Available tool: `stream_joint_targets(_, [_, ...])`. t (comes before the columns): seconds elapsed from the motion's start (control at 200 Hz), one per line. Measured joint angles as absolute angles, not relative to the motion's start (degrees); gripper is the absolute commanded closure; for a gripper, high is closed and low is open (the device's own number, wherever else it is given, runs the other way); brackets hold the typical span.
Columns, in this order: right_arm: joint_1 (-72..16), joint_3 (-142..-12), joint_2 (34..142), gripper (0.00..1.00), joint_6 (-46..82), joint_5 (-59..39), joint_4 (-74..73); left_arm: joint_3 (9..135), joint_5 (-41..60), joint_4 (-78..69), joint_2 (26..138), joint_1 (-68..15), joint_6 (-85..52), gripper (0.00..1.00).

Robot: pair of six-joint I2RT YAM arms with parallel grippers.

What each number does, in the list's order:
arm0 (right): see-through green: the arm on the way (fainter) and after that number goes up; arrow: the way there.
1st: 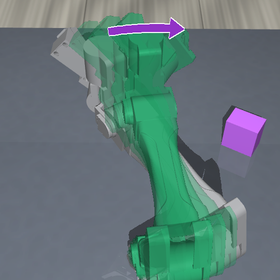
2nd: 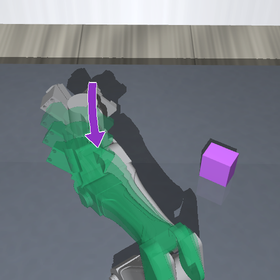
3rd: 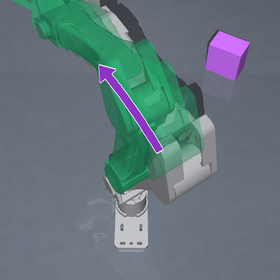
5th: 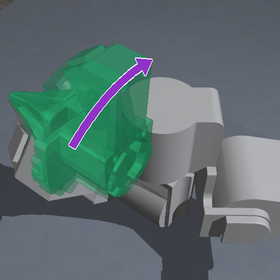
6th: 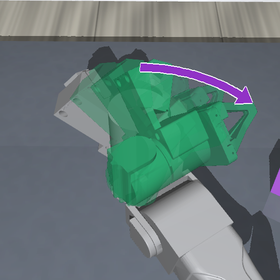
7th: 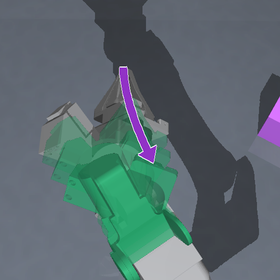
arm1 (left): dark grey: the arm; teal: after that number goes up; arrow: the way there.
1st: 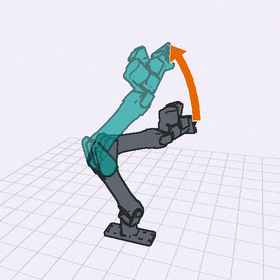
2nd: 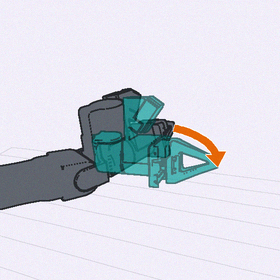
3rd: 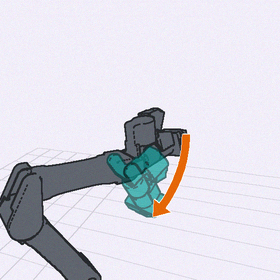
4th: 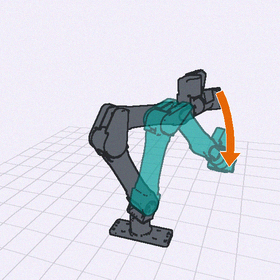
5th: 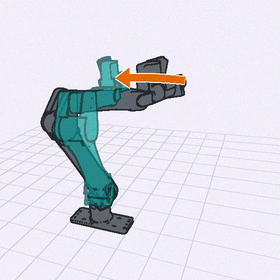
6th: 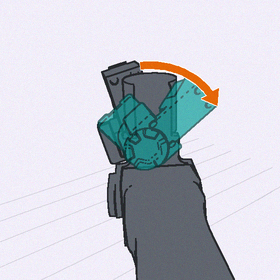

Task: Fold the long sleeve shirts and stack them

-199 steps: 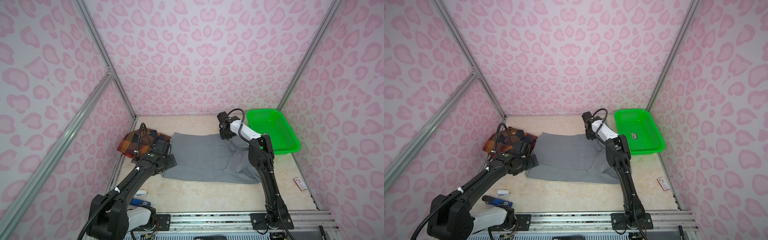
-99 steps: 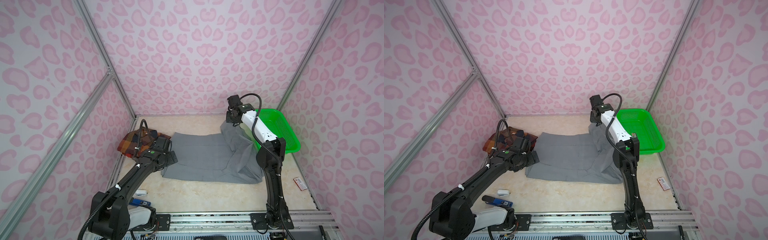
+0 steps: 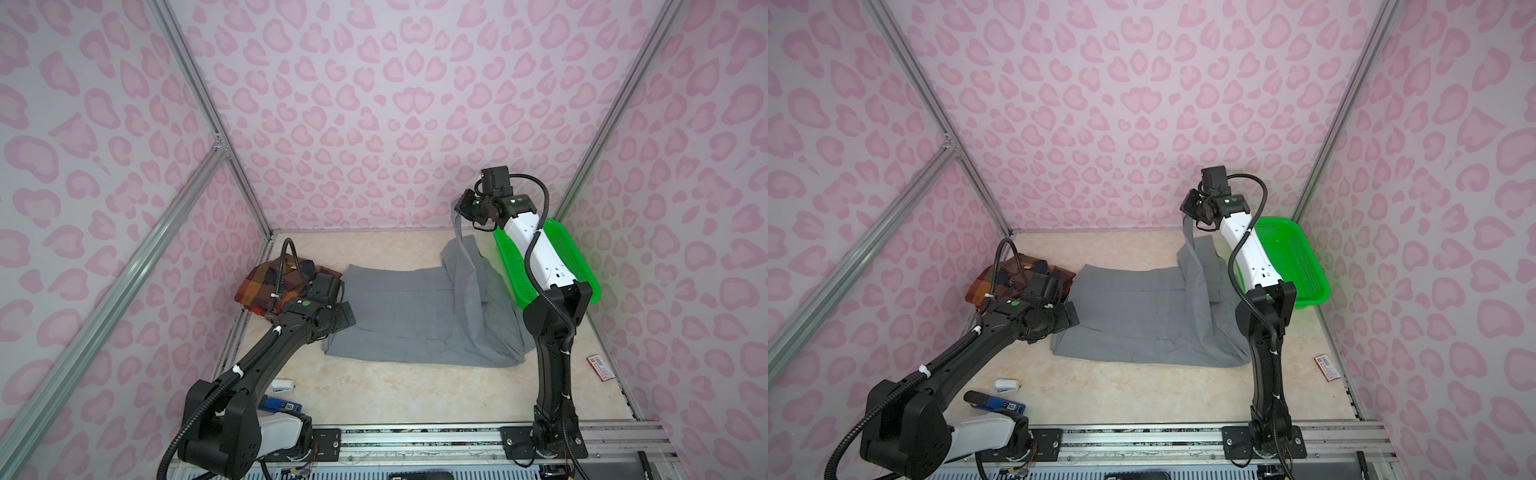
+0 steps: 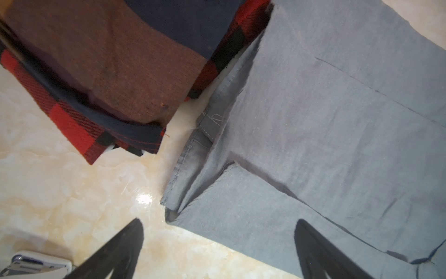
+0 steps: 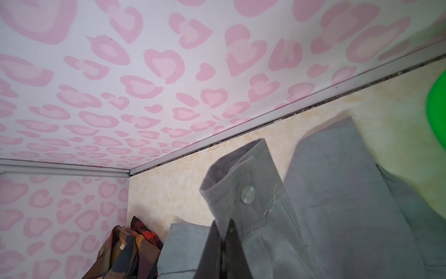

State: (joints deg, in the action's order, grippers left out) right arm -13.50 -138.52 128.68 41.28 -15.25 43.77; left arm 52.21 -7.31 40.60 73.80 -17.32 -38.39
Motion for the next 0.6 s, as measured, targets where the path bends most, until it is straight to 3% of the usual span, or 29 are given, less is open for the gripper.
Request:
stream_joint_targets(0.195, [-14.8, -142.3, 132.4, 1.00, 42.3, -14.9, 43.7, 52.2, -7.3, 40.6, 73.7, -17.5, -38.4, 0.00])
stream_joint_targets(0.29, [-15.7, -148.3, 135.8, 0.94, 40.0, -10.0, 46.3, 52.1, -7.2, 40.6, 73.7, -17.7, -38.6, 0.00])
stream_joint_targets(0.435, [-18.6, -151.6, 137.1, 0.72, 33.5, -2.6, 50.0, 51.3, -6.4, 40.6, 73.7, -18.0, -39.1, 0.00])
stream_joint_targets(0.605, [-24.0, -148.8, 134.6, 0.50, 25.5, -1.7, 53.2, 51.1, -5.6, 40.1, 73.7, -18.0, -39.5, 0.00])
